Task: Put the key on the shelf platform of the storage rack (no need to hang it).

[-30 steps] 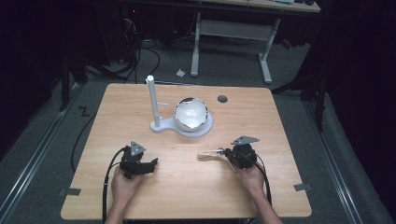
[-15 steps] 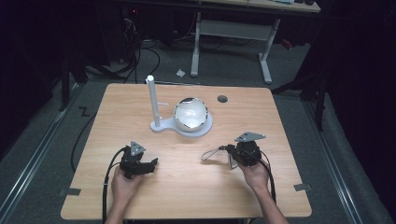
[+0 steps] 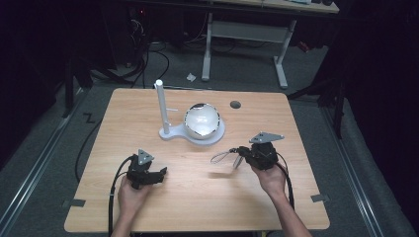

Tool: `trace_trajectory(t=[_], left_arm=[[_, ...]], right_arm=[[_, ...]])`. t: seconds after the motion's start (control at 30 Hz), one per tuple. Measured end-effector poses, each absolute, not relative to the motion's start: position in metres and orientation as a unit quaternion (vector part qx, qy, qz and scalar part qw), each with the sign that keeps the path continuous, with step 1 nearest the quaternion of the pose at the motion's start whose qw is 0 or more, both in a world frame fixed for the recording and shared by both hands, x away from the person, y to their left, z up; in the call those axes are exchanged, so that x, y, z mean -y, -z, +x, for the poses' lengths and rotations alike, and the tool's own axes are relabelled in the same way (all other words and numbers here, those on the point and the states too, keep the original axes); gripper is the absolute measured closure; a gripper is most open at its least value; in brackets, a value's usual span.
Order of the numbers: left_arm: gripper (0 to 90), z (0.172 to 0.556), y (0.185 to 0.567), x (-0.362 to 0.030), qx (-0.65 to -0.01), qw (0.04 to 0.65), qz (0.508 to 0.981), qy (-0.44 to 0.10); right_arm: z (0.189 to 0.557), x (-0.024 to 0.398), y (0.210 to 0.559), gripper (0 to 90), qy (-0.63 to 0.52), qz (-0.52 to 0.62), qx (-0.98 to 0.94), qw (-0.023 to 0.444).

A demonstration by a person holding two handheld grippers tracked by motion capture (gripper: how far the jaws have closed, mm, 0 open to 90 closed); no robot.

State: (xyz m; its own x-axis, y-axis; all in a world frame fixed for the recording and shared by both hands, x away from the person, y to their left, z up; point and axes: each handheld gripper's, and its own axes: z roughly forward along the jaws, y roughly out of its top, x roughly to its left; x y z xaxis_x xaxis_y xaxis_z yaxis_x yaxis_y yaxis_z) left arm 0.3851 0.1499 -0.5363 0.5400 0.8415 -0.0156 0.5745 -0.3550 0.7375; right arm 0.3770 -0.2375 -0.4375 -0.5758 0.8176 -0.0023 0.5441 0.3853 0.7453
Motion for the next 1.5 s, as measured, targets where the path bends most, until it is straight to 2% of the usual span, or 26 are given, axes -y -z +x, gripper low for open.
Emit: trace_trajectory(t=[0.57, 1.5], left_arm=[[23.4, 0.385, 0.536, -0.150, -0.442, 0.357, 0.802, -0.187], [23.1, 0.385, 0.536, -0.150, -0.441, 0.356, 0.802, -0.187]], right_arm=[[0.392, 0.221, 0.412, 85.2, -0.375, 0.394, -0.818, 0.188], [0.436, 0.189, 0.374, 85.3, -0.390, 0.382, -0.818, 0.180]])
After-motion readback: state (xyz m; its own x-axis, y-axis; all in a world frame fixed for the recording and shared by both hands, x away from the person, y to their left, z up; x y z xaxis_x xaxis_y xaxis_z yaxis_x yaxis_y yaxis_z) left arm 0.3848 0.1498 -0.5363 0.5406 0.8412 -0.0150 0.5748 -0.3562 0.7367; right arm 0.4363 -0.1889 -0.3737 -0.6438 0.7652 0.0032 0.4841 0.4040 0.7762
